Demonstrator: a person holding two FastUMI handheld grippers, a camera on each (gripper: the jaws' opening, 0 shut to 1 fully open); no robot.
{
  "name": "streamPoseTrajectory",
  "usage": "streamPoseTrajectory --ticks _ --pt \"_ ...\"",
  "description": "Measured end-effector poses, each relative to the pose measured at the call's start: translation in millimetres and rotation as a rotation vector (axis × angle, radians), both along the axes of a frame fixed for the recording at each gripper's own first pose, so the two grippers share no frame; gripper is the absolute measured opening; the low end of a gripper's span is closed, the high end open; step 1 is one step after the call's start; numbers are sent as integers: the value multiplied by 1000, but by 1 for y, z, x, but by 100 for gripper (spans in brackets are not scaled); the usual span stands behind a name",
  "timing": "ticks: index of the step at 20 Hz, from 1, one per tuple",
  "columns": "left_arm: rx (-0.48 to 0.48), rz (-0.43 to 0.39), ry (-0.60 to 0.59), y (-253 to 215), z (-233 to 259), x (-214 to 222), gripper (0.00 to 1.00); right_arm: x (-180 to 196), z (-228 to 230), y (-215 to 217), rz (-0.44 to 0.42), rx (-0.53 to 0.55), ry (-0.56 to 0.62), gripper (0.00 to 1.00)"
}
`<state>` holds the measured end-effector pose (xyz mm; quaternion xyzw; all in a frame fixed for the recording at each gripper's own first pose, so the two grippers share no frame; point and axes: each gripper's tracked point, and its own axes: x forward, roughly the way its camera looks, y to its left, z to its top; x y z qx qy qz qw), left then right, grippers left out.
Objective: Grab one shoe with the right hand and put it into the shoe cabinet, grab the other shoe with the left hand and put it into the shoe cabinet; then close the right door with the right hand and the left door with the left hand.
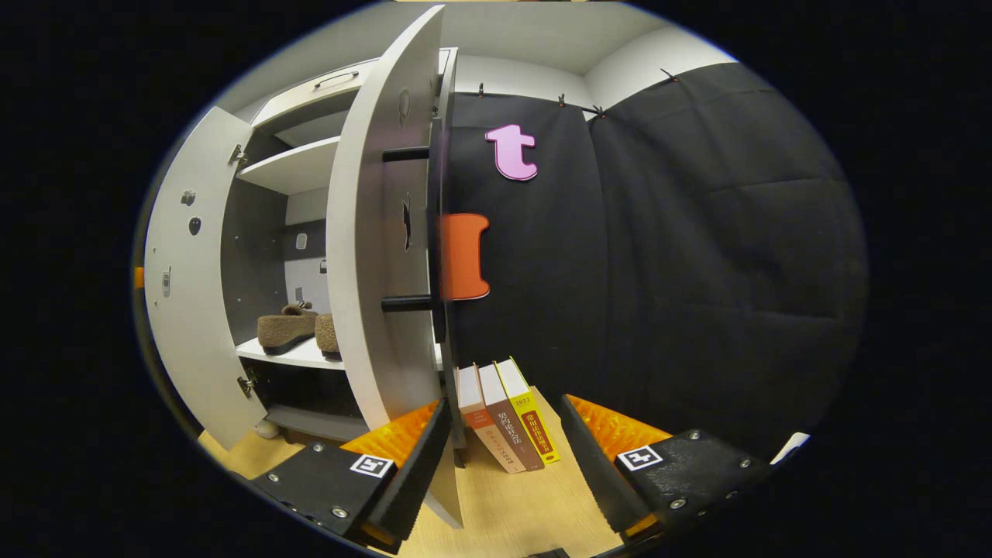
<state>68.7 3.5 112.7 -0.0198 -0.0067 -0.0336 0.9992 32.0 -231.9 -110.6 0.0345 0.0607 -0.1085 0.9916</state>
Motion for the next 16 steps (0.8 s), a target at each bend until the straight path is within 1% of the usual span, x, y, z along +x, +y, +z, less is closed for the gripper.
streamPoseTrajectory --ticks 3,5,6,8,9,10,11,14,15,16 --pt "-5 -3 8 4 -4 1 98 1 0 8 6 7 -2 89" --pt "4 10 14 10 -7 1 97 2 -1 14 14 16 -2 89" --pt "7 19 18 14 -10 0 94 3 0 18 21 19 -1 89" --pt "7 35 29 19 -14 1 94 5 0 28 41 18 -1 89" --pt "4 43 35 24 -17 0 97 7 0 36 55 18 0 89" --pt "1 50 40 28 -20 -2 97 10 0 45 70 20 0 89" --pt "1 58 41 30 -20 -3 94 13 1 52 88 22 1 89" --pt "8 87 44 43 -22 -9 94 23 0 82 140 37 0 89" --pt "9 97 44 48 -23 -10 97 27 0 91 157 41 -2 89" --pt "8 108 44 53 -24 -12 97 31 0 100 175 44 -4 89"
